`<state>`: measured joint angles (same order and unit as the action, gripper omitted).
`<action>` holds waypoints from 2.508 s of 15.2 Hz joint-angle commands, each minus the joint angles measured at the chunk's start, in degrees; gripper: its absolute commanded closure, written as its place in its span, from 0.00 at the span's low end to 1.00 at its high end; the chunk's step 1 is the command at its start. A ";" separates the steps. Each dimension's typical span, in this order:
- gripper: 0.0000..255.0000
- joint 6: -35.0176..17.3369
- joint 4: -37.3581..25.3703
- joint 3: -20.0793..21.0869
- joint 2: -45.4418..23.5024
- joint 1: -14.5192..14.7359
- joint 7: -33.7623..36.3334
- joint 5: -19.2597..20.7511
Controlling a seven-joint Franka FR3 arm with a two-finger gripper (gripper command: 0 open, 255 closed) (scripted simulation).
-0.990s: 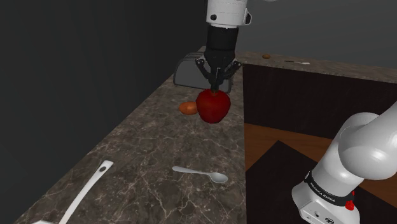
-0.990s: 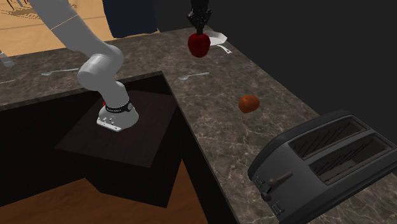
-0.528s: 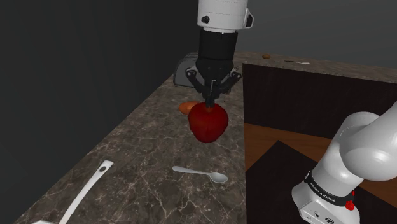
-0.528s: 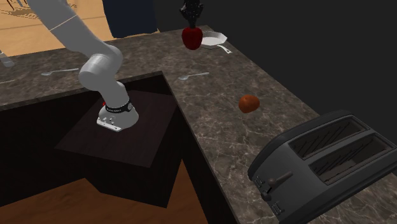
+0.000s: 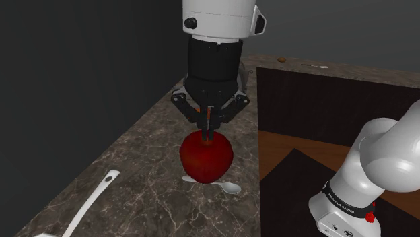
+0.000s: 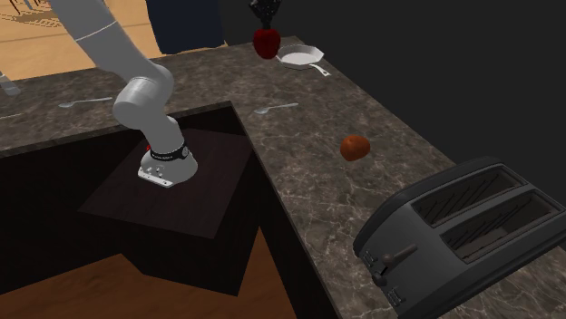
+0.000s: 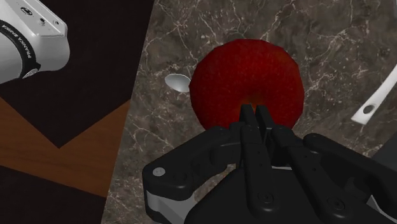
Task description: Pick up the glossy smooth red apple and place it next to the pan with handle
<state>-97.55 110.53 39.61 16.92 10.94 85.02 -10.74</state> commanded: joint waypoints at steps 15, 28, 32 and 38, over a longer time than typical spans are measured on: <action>1.00 -5.01 -6.38 13.25 -13.75 3.14 18.53 8.27; 1.00 -14.91 2.41 13.86 -15.56 3.43 19.60 9.68; 1.00 -17.91 4.66 14.09 -16.80 3.58 20.40 10.77; 1.00 -22.33 7.65 14.29 -19.27 3.94 22.06 13.07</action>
<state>-119.06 117.75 53.82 -1.74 14.73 106.57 1.74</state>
